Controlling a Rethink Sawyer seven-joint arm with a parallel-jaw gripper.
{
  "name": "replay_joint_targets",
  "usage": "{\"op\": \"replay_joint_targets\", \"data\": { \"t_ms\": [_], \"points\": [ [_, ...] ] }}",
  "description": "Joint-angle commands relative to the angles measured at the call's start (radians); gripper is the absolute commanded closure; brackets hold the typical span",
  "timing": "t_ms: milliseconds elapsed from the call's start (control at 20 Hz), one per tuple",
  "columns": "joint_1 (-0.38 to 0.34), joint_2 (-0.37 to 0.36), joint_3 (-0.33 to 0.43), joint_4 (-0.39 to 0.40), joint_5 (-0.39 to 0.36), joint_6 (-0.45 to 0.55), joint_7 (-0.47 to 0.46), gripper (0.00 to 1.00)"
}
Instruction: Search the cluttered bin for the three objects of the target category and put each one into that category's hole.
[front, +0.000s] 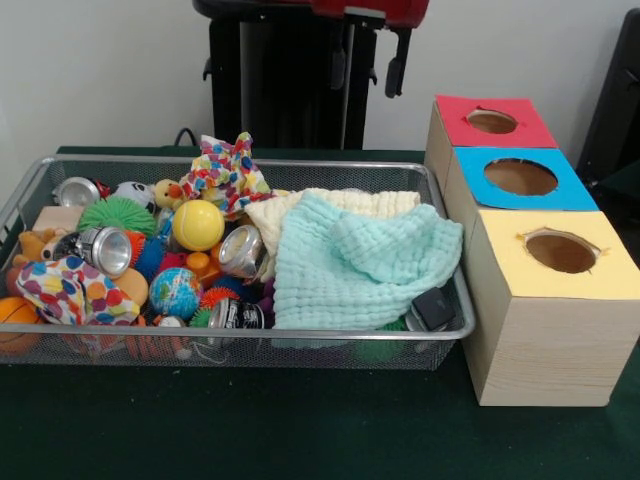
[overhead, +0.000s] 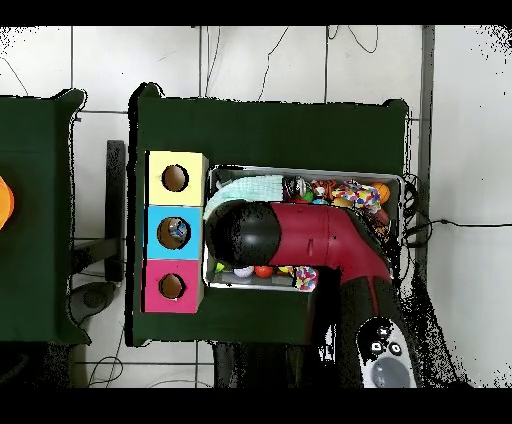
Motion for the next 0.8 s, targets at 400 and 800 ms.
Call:
{"op": "replay_joint_targets", "data": {
  "t_ms": [400, 800],
  "points": [
    [-0.194, 0.056, 0.032, 0.121, -0.032, -0.140, -0.063, 0.00],
    [-0.292, 0.057, 0.069, 0.199, -0.078, -0.231, -0.113, 0.00]
  ]
}}
